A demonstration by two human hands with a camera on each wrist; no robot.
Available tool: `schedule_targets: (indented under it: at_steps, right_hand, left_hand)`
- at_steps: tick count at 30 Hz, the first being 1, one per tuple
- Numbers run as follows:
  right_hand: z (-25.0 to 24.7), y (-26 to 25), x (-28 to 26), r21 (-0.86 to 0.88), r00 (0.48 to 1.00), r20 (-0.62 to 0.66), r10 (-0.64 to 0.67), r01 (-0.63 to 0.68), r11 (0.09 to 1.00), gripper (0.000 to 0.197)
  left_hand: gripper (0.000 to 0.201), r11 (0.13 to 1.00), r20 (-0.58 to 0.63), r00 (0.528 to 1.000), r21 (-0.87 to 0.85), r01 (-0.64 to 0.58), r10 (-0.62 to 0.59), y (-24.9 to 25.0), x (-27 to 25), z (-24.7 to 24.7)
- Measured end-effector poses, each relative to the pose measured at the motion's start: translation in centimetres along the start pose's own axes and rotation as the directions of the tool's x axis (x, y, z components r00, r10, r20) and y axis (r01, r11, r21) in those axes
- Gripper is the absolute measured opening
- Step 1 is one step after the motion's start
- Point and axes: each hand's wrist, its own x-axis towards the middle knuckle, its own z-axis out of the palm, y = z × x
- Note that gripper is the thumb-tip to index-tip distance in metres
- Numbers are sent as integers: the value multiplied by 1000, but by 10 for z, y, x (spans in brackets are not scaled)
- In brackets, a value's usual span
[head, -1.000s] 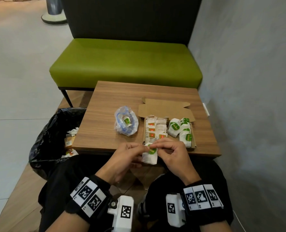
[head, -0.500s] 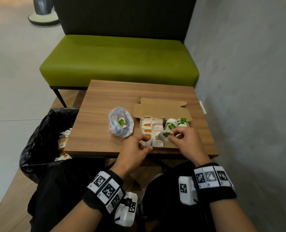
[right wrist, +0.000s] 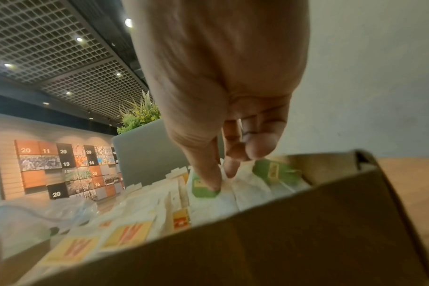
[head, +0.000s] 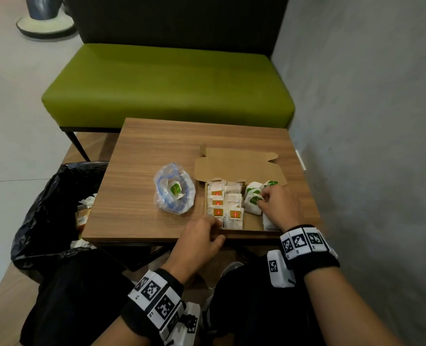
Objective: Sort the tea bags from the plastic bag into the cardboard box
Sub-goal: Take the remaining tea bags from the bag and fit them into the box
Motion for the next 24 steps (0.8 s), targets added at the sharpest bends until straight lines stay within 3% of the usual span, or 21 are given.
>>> schedule_targets:
  at_steps: [8,12,14,16,17,21,24]
  right_hand:
    - [0,-14,-7,-14,993,-101,68,-70,997,13]
    - [-5,-15,-9,14,998,53,31,-32,999,11]
    - [-5,-16,-11,-5,974,225,-25,27,1000,17]
    - [-3,-16,-13,-93,942,333,-24,59,994,10]
    - [-4,-15,-14,-131,935,354,-10,61,990,8]
    - [-10,-10,-14,-229,930,366,30,59,972,35]
    - [-13,-9,-14,-219,933,360,26,57,974,34]
  left_hand:
    - [34,1000,-8,1000,-1,-3,3,-4,2,2]
    - [35,1000,-13,1000,-7,-8,8,-4,1,1]
    - [35,1000,-9,1000,-9,-12,12,-3,0,1]
    - [36,1000,-8,1000,-10,-14,14,-3,-1,0]
    - [36,1000,-9,1000,-8,-16,15,-2,-1,0]
    - [36,1000,-10,1000,-10,-17,17,-1,-2,-1]
    - [36,1000,-4,1000,-10,-20,20,-1,-1,-2]
